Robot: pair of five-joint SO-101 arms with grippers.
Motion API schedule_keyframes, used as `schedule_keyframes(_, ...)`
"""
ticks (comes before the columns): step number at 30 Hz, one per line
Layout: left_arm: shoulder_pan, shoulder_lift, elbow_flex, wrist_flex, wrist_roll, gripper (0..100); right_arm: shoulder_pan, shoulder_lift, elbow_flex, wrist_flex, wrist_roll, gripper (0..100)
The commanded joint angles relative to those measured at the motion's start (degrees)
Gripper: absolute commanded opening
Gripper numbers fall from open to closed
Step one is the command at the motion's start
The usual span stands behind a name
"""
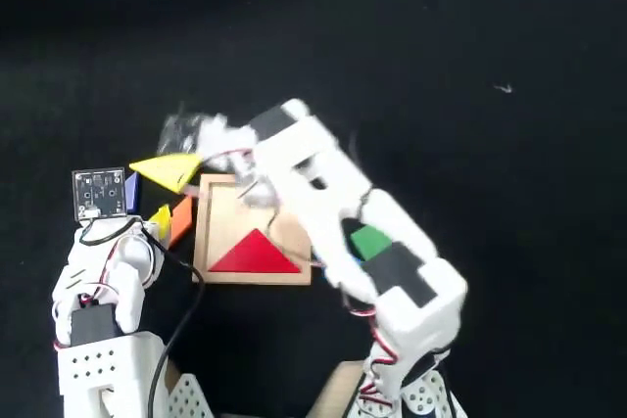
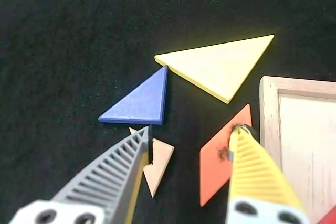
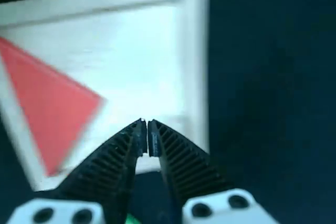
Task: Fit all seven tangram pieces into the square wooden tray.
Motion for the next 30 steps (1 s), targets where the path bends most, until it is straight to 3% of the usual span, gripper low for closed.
schedule_keyframes(1, 0.7, -0.5, -0.7, -1.3, -0.5, 25, 5.9, -3.8, -2.1, -3.8, -2.7, 2.1)
schedule_keyframes(6, 0.7, -0.5, -0.7, -1.3, -0.5, 25, 5.9, 2.0, -0.7, -3.0, 2.8, 19.3)
schedule_keyframes(20, 0.7, -0.5, -0.6, -1.3, -0.5, 25, 6.2, 18.9, -16.2, 4.6, 9.8, 12.8)
schedule_keyframes(25, 0.7, -0.5, -0.6, -1.3, -0.5, 25, 6.6, 21.9, -19.1, 4.7, 14.4, 0.8)
schedule_keyframes(30, 0.7, -0.5, -0.6, -1.3, -0.5, 25, 6.8, 22.4, -21.7, 4.7, 16.1, 1.1)
